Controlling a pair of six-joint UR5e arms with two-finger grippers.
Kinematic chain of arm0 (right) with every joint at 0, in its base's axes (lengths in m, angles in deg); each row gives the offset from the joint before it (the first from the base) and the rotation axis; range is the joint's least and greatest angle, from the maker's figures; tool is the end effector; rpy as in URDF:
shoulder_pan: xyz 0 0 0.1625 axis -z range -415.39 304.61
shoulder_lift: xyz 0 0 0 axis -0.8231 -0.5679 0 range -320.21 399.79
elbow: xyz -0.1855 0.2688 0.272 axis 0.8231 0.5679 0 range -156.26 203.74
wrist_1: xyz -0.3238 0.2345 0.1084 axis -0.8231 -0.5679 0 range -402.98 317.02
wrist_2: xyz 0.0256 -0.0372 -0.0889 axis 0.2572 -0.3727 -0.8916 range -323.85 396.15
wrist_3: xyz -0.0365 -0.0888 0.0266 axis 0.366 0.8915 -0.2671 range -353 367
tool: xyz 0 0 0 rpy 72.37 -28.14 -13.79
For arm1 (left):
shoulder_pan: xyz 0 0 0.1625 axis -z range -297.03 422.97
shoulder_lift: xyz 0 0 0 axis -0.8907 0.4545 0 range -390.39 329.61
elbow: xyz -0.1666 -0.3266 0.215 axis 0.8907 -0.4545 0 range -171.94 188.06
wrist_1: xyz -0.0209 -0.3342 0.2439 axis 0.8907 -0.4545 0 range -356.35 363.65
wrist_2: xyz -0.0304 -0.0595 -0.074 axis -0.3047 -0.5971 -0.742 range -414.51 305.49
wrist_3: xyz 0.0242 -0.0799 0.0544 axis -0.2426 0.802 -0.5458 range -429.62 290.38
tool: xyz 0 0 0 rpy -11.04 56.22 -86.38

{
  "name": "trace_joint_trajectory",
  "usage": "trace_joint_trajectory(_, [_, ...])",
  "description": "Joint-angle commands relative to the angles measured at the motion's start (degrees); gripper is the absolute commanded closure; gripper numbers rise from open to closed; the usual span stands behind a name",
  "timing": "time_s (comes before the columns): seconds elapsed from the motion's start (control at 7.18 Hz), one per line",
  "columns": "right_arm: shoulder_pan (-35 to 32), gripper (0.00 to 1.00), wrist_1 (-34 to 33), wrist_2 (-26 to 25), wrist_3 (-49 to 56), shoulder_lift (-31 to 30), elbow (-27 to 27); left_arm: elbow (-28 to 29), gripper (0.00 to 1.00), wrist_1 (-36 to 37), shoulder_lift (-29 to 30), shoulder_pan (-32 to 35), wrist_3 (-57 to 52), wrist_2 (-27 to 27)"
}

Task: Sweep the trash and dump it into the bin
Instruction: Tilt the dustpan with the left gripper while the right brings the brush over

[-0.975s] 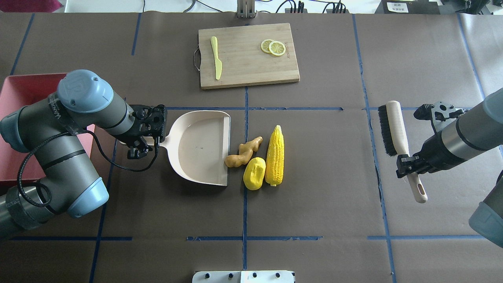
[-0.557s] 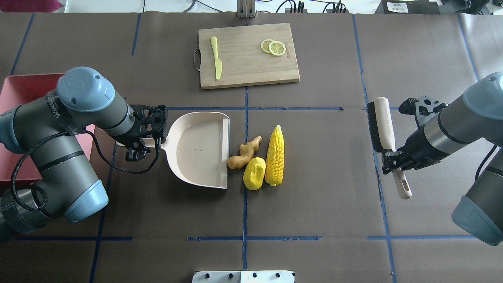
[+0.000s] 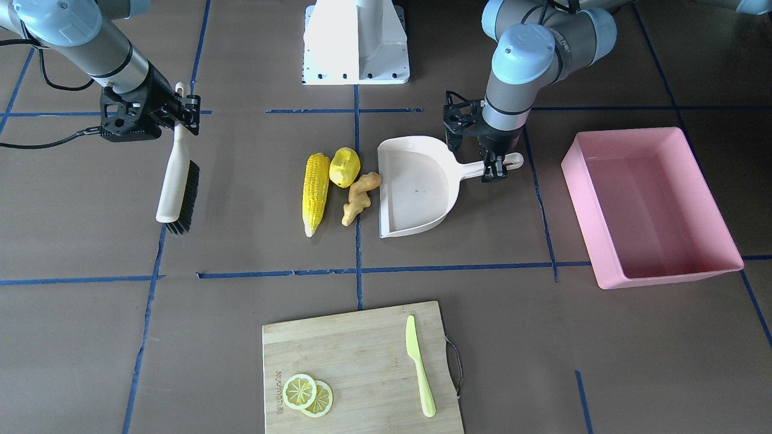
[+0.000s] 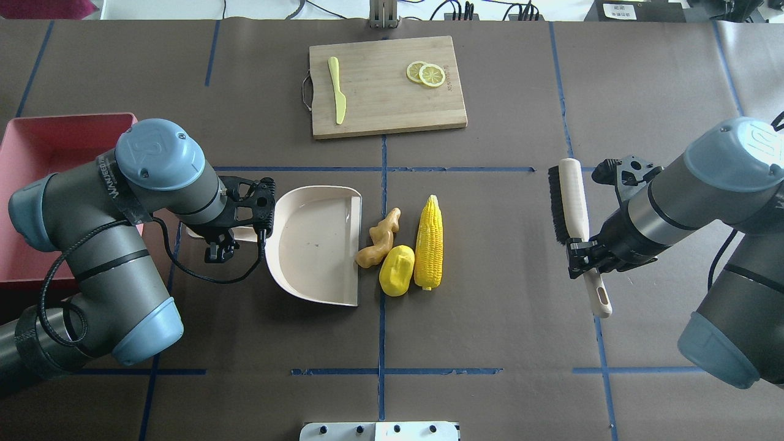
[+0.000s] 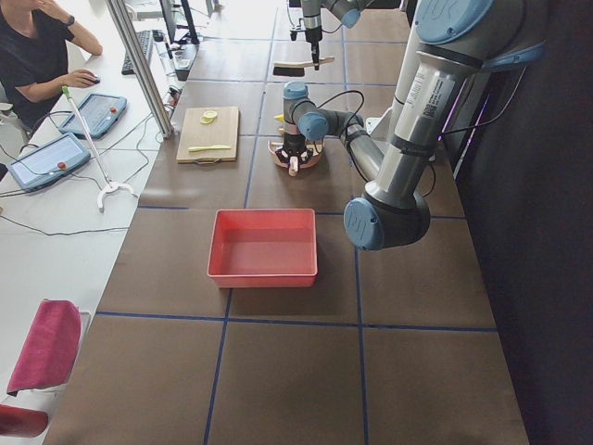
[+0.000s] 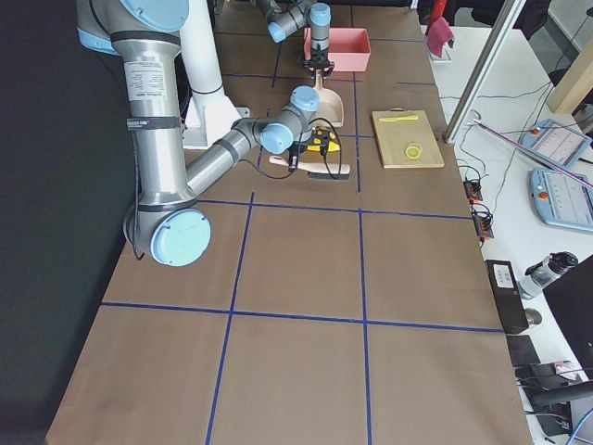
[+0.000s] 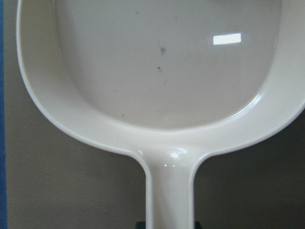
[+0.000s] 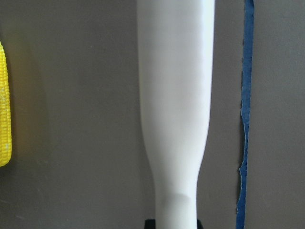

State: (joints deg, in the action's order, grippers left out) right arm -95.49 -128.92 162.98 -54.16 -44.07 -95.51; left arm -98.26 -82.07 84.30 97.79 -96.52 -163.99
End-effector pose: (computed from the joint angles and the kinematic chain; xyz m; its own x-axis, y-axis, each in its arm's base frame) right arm -0.3295 -0.3737 0.3561 0.6257 0.0220 0.7798 0.0886 0.9911 -0.0990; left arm 0.4433 -0.4302 0.3070 0.0363 0.9988 0.0321 -0.7563 0.0065 0.6542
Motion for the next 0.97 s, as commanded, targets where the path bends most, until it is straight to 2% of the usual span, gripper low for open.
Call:
trace_joint_trajectory(0.0, [2.3, 1.00, -0.4, -0.3, -1.9, 1.5, 0.2, 0.1, 1.00, 0.7, 0.4, -1.1, 0.1, 0.6])
trace_joint_trajectory(0.28, [6.2, 1.00, -7.5, -0.8, -3.3, 8.0, 0.7, 0.2, 1.00, 0.8, 0.3, -2.1, 0.2, 0.7])
trace_joint_trajectory(0.42, [7.7, 1.00, -11.5, -2.9, -3.3, 11.1, 1.0, 0.2, 1.00, 1.2, 0.4, -2.4, 0.1, 0.8])
trace_joint_trajectory(0.84, [10.7, 1.00, -12.8, -4.0, -3.3, 15.6, 6.5, 0.9, 1.00, 1.3, 0.9, -2.4, 0.1, 0.8])
